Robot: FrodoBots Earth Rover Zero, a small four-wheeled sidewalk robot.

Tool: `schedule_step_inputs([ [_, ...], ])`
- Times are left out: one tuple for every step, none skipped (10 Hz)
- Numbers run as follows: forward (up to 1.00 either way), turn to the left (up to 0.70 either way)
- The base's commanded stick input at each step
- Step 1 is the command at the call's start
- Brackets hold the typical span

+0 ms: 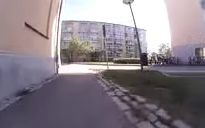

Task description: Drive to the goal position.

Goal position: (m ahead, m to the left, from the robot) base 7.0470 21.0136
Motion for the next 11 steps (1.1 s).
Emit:
schedule_step_inputs([
  [0.85,0.34],
  [0.85,0.34],
  [0.85,0.34],
  [0.85,0.34],
  [0.85,0.34],
  [0.85,0.34],
  [0.85,0.34],
  [0.85,0.34],
  [0.85,0.34],
  [0.85,0.34],
  [0.85,0.34],
])
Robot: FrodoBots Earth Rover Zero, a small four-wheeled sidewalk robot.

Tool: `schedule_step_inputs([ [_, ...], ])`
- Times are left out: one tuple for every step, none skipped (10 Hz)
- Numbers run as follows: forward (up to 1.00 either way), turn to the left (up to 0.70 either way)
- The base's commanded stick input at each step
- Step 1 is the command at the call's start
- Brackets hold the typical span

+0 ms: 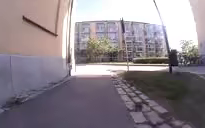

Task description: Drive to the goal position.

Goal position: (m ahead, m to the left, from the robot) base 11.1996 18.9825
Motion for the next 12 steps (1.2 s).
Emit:
schedule_step_inputs([
  [0.85,0.34],
  [0.85,0.34],
  [0.85,0.34],
  [0.85,0.0],
  [0.85,0.0],
  [0.85,0.0],
  [0.85,0.0],
  [0.85,0.0],
  [0.85,0.0],
  [0.85,0.0],
  [0.85,0.0],
  [0.85,0.0],
])
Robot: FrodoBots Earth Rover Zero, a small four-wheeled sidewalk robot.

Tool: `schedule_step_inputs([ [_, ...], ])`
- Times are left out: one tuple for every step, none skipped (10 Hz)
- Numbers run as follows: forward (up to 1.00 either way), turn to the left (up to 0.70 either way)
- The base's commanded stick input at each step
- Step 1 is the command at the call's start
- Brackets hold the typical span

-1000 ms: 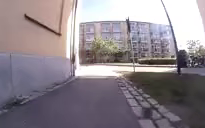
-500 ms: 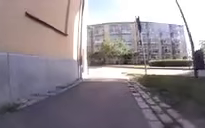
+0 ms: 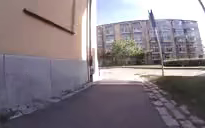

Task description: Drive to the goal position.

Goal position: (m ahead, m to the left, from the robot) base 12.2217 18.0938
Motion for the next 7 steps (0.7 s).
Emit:
schedule_step_inputs([
  [0.85,0.0],
  [0.85,0.0],
  [0.85,0.0],
  [0.85,0.0],
  [0.85,0.0],
  [0.85,0.0],
  [0.85,0.0],
])
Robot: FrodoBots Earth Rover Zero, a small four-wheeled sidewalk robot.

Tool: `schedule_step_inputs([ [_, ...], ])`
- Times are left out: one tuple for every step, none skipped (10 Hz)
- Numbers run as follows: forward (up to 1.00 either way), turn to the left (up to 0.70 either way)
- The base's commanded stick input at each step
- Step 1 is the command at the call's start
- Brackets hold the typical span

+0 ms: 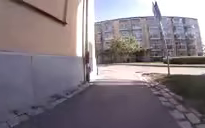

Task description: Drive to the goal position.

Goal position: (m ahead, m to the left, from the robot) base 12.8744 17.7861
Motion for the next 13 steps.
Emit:
schedule_step_inputs([
  [0.85,0.0],
  [0.85,0.0],
  [0.85,0.0],
  [0.85,0.0],
  [0.85,0.0],
  [0.85,0.0],
  [0.85,0.0],
  [0.85,-0.05],
  [0.85,-0.11],
  [0.85,-0.22],
  [0.85,-0.33],
  [0.85,0.0],
  [0.85,0.0],
])
